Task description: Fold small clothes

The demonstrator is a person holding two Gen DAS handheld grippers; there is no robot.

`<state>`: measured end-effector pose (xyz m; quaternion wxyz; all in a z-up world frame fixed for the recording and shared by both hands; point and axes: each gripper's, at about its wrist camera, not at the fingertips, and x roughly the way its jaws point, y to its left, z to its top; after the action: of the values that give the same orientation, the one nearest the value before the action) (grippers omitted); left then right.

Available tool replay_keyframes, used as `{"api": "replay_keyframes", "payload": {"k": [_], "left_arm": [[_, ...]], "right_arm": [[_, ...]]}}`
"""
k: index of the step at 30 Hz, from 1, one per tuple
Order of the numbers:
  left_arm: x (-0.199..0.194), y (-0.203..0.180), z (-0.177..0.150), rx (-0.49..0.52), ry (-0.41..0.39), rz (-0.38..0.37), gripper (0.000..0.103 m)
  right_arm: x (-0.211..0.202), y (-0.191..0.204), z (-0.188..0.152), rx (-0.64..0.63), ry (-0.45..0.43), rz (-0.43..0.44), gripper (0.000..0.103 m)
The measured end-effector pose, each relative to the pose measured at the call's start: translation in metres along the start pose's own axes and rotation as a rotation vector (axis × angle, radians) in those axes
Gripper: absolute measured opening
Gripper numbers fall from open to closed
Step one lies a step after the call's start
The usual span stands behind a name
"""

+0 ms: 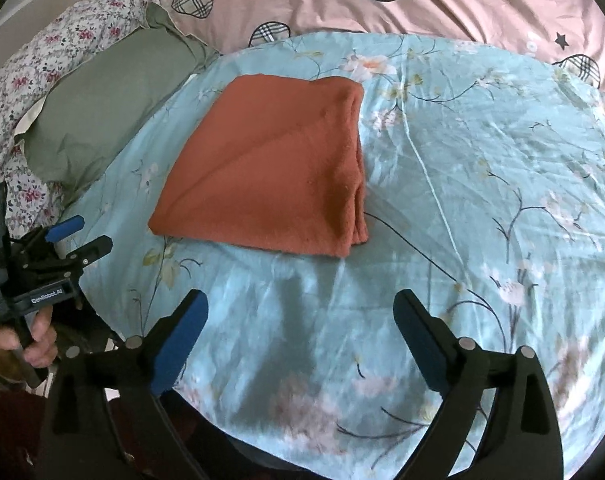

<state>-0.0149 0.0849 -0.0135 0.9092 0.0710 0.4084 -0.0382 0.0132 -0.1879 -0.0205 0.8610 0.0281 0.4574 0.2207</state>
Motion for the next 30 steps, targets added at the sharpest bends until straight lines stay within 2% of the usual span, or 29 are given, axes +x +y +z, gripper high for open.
{"api": "replay_keyframes", "payload": {"k": [8, 19, 24, 30], "left_arm": [[0.004, -0.006, 0.001, 0.0, 0.018, -0.004, 0.086], [0.021, -0.002, 0.003, -0.005, 0.081, 0.059, 0.086], [0.01, 0.006, 0.011, -0.007, 0.055, 0.076, 0.086], [-0.002, 0.011, 0.03, -0.006, 0.008, 0.087, 0.086]], "right_arm": [[0.013, 0.017, 0.001, -0.057, 0.005, -0.016, 0.098], [0.031, 0.031, 0.011, -0.113, 0.039, -0.024, 0.098], [0.016, 0.038, 0.022, -0.175, 0.005, -0.047, 0.098], [0.009, 0.037, 0.034, -0.172, -0.02, -0.039, 0.1]]}}
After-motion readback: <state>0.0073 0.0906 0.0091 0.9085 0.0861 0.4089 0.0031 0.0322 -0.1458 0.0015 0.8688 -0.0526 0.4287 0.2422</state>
